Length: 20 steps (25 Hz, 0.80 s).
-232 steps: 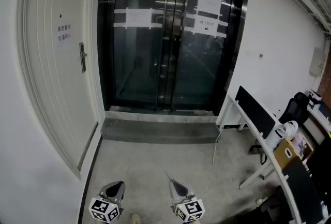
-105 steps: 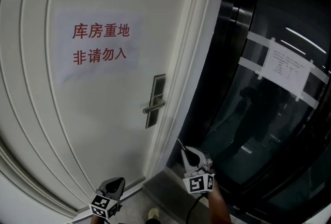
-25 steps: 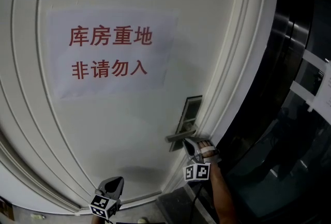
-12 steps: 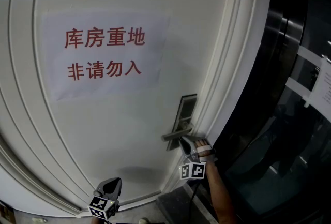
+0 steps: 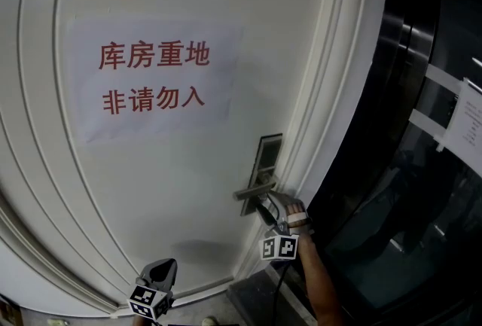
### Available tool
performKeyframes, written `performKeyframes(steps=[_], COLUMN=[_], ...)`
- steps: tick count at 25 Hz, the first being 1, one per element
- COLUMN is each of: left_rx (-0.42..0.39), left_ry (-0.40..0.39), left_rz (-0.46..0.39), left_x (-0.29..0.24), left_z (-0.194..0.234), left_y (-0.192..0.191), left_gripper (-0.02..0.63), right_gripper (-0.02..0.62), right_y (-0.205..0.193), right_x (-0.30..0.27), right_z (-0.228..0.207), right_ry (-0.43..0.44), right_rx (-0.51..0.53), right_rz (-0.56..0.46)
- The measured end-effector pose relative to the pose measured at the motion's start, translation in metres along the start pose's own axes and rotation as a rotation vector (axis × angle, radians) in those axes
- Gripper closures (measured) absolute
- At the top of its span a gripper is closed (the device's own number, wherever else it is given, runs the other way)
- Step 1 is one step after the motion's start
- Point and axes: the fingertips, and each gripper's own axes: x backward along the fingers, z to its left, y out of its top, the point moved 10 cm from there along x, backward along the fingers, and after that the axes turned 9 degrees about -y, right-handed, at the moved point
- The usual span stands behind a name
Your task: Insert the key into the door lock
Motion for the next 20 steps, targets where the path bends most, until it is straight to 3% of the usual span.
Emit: performKeyframes(steps=[8,14,17,20], left_rx=[-0.013,-0.019,-0.024,-0.029], left_ry=[-0.025,-0.051,-0.076,-0.103], left_rz=[-0.005,-0.004,-0.003,0.000], left_x=[0.009,0.017,0.019,0.021], left_z=[-0.007,-0.012,-0.017,-0.023], left_y=[0.003,0.002,0.002,0.003], left_gripper=[0.604,0.604,0.604,0.604], right_gripper=[0.325,0.418,0.494,0.516], right_y=[0.011,0.021,0.027,0.032], right_x=[0.024,0.052,0.070,0.090], right_z=[-0.005,-0.009,-0.013,-0.016], right_ry=[0.004,0.014,-0.006,-0.032], right_rx=[-0.057,-0.108,-0.129,-0.167], right_rz=[-0.006,0.012,0.016,0.021])
